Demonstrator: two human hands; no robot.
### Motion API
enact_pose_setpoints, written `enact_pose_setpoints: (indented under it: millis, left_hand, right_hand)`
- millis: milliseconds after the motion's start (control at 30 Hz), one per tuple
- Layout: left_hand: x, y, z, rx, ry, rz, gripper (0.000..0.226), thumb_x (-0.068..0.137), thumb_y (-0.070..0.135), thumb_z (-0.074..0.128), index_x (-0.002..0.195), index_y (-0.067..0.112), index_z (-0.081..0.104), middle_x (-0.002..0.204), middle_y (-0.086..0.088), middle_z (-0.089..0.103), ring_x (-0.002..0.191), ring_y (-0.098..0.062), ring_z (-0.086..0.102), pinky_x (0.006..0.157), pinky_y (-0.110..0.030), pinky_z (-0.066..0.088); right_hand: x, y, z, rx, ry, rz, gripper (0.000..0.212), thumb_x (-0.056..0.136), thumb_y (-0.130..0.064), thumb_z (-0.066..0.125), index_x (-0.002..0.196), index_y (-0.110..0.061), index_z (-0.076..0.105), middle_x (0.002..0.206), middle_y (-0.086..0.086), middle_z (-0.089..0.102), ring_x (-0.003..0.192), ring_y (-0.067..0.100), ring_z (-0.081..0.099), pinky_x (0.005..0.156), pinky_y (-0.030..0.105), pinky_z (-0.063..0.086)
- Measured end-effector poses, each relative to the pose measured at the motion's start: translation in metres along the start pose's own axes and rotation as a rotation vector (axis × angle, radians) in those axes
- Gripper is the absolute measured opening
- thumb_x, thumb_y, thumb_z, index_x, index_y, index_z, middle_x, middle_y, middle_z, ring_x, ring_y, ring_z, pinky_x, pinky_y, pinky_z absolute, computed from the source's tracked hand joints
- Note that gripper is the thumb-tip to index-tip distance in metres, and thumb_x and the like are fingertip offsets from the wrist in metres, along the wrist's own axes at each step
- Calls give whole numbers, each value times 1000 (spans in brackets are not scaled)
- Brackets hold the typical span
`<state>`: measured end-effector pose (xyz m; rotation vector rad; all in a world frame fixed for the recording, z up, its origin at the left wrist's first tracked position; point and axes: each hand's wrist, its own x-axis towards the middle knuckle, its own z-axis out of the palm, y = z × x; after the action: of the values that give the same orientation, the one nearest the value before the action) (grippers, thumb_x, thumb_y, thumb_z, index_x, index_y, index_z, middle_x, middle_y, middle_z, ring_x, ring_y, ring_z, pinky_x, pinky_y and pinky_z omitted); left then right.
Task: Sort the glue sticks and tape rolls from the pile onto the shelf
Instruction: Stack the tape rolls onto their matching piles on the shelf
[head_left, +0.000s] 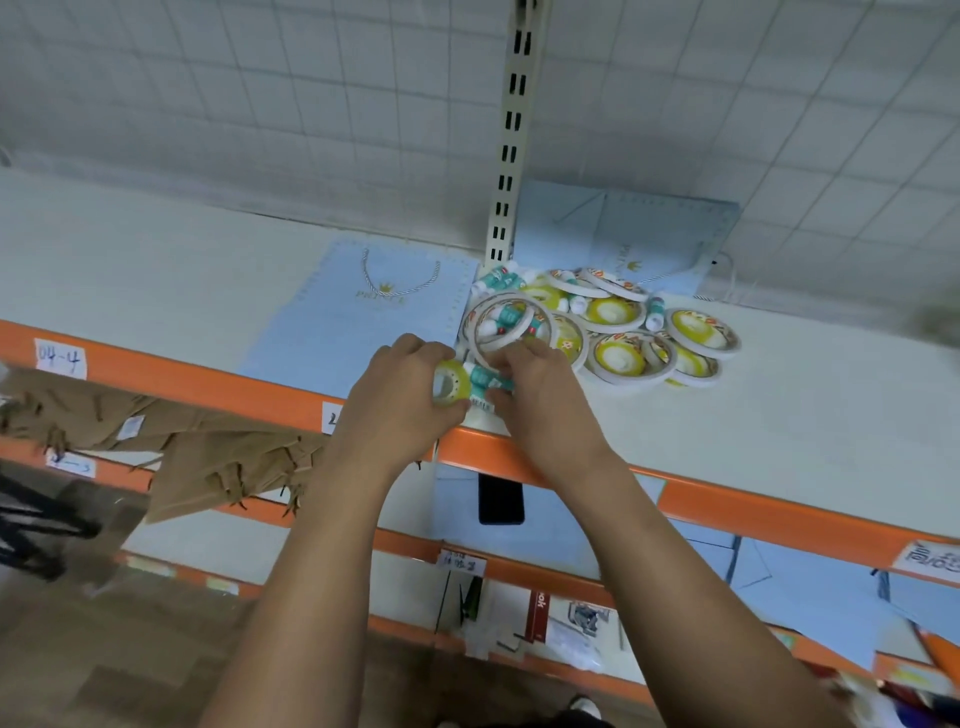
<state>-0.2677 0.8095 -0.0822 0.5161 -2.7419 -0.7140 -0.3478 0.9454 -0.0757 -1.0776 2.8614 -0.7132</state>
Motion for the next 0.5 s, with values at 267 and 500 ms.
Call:
enact_pose_setpoints:
  millis: [267,500]
  left_hand:
    - [-1,10,12,1,-13,43,51,77,36,76,123,21,60,114,-2,51,107,-23,46,85,-42,47]
    - [1,9,11,-1,-24,39,53,78,38,76,126,23,59,115,0,51,110,-22,46,85,-41,48]
  right_hand:
    - [-13,6,-8,43,-18,97,34,87,-25,69,118,-12,59,117,13,54,109,32,52,89,43,47]
    - [-13,8,-5,53,-78,122,45,84,-28,74,117,-5,56,118,14,56,107,29,55,89,38,47]
